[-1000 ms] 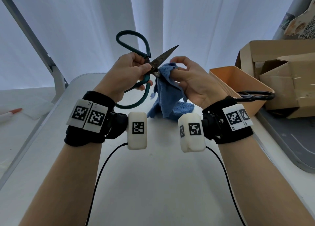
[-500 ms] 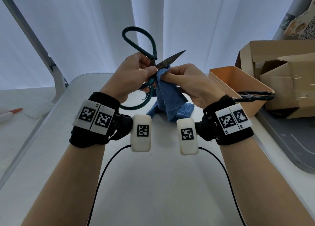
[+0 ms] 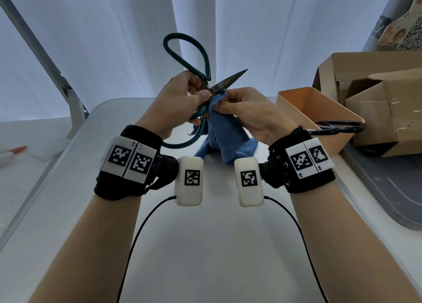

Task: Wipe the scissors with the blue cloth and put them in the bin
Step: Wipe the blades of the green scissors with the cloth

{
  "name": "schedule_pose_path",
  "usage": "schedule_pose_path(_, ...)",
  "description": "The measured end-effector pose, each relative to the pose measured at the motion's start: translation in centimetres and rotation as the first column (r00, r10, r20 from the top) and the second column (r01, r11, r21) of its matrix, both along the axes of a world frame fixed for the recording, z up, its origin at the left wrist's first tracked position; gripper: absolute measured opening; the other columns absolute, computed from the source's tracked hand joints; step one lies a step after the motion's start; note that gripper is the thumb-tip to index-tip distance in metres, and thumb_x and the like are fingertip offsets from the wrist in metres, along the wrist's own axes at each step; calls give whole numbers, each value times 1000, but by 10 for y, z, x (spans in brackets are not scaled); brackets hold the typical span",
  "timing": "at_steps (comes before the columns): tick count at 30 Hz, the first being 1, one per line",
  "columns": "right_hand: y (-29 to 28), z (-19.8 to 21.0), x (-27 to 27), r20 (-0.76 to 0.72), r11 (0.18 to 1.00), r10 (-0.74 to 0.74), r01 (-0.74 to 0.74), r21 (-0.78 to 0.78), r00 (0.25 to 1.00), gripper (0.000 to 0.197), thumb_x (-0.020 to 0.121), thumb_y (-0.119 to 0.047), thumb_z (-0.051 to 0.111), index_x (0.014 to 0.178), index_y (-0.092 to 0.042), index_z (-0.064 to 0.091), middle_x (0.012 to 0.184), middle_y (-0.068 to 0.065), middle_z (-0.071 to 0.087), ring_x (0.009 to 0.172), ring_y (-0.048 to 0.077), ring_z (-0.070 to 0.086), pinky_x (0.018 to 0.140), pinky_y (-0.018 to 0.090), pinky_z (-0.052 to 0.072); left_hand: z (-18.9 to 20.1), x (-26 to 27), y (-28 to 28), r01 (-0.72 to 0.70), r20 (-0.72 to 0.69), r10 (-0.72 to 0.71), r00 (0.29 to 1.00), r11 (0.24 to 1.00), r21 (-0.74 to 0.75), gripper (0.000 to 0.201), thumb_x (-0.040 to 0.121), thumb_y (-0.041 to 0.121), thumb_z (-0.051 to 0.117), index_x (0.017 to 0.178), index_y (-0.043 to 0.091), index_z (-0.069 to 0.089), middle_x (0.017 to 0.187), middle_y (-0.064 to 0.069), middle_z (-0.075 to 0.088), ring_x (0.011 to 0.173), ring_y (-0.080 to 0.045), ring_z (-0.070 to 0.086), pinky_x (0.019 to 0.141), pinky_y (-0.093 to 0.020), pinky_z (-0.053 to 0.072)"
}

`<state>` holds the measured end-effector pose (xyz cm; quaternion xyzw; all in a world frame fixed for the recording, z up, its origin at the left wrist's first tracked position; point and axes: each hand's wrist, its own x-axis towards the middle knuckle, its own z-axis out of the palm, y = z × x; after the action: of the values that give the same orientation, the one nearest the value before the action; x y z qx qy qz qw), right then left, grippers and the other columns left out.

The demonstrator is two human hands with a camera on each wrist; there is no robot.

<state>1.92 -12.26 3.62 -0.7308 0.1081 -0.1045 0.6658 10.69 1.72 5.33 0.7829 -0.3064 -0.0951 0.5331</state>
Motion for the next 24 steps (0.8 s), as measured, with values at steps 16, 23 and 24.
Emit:
schedule_pose_path(16,5,-2,4,9,997,-54,55,-47,998,32,92,-17,70,105,11,65,99,24,71,84,22,68,83,37,58,0,5,3,-10,-21,9,1000,1000,-14,10,98,14,60,107,9,57,102,-12,60,69,-12,60,49,-21,50)
schedule_pose_path(23,5,-2,3,14,999,28,-28,-37,999,15,93,1,60,97,-6,72,105,16,73,104,30,69,100,43,53,0,4,3,-8,-16,8,1000,1000,-11,17,98,13,61,112,5,56,102,-11,59,62,-11,66,48,-25,53)
schedule_pose_path(24,5,-2,2,13,999,10,-10,-38,1000,9,93,-2,63,97,-4,71,103,17,73,99,29,70,99,44,54,0,3,3,-10,-12,10,1000,1000,-12,16,98,13,60,112,6,56,101,-11,59,65,-13,65,48,-24,52)
